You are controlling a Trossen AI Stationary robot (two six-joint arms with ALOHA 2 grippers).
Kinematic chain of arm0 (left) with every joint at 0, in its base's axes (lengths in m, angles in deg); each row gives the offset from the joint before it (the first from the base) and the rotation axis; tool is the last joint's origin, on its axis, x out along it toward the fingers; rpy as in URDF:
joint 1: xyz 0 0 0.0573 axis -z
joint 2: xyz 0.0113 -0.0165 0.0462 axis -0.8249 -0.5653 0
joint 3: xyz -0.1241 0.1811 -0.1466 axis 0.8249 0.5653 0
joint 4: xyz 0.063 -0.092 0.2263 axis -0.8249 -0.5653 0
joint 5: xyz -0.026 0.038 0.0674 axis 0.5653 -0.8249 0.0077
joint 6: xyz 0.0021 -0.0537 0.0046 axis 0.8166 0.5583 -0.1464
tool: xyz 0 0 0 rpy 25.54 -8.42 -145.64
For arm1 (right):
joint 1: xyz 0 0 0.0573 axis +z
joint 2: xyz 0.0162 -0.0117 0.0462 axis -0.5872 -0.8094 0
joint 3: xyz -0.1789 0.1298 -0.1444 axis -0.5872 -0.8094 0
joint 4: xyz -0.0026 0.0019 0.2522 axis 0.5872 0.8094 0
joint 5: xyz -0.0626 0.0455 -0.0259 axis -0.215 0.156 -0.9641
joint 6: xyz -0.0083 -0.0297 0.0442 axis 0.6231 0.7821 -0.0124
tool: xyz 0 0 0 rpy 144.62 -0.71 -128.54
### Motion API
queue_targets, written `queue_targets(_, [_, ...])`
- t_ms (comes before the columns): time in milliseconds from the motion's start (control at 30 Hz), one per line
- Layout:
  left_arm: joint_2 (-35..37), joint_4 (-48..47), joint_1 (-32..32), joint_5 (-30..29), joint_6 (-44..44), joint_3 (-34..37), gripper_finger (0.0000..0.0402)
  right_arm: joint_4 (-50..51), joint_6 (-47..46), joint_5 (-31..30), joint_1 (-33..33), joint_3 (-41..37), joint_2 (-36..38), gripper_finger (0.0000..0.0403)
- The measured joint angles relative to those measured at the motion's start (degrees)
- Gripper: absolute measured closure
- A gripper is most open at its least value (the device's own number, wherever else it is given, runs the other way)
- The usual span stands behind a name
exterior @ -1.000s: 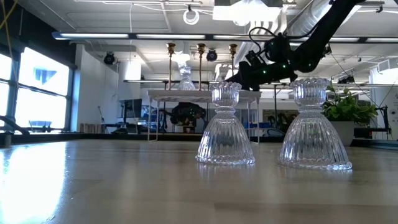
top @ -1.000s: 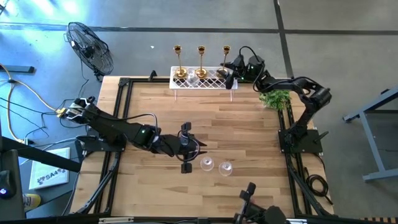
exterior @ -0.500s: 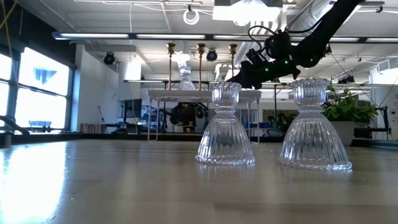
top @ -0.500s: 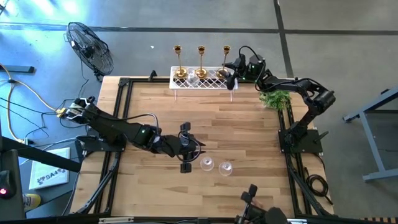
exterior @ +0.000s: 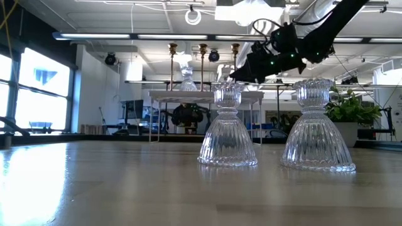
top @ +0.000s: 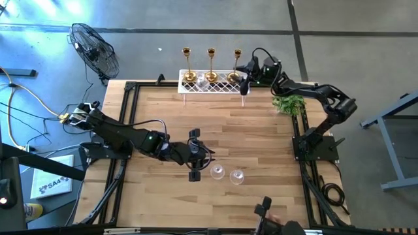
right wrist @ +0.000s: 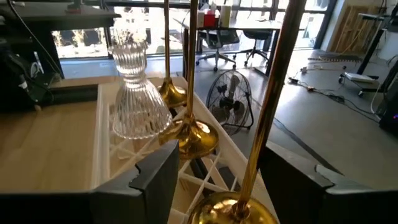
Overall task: Pick & Place candle stick holders
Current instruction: Put the gold candle holder on the shelf, then put the right glass candle holder on the shelf
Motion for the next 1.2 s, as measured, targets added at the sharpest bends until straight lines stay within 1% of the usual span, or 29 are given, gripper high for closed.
queue_targets(133, [0.0, -0.3, 0.0, 0.0, 0.1, 0.0, 0.0293, 2.3, -0.6, -1.6, 0.0, 0.0, 2.5, 0.0192])
queue_targets(400, [0.0, -0.3, 0.0, 0.0, 1.6, 0.0, 0.0293, 12.6, 5.9, -11.3, 0.0, 0.0, 7.7, 0.0192])
queue_targets(467, [0.0, -0.3, 0.0, 0.0, 2.3, 0.0, 0.0293, 14.7, 7.4, -12.9, 0.0, 0.0, 9.2, 0.0192])
queue_targets(700, [0.0, -0.4, 0.0, 0.0, 3.0, 0.0, 0.0293, 23.6, 9.4, -12.6, 0.4, 0.0, 16.3, 0.0192])
queue_targets(833, [0.0, -0.5, 0.0, 0.0, 3.1, 0.0, 0.0293, 32.7, 11.6, -9.7, 1.6, 0.0, 22.2, 0.0192])
queue_targets(933, [0.0, -0.9, 0.0, 0.8, 3.1, 0.0, 0.0293, 39.6, 11.7, -7.6, 3.7, 0.0, 26.9, 0.0192])
queue_targets(1000, [0.0, -0.9, 0.0, 2.0, 3.1, 0.0, 0.0293, 41.0, 9.4, -2.6, 5.4, 0.0, 30.3, 0.0192])
queue_targets(1067, [0.0, -0.9, 0.0, 2.8, 4.1, 0.0, 0.0293, 42.0, 6.9, 4.5, 7.9, 0.0, 33.4, 0.0192])
queue_targets(1200, [0.0, -0.7, 0.0, 2.9, 7.5, 0.0, 0.0293, 44.9, 1.5, 15.8, 13.5, 0.0, 38.9, 0.0192])
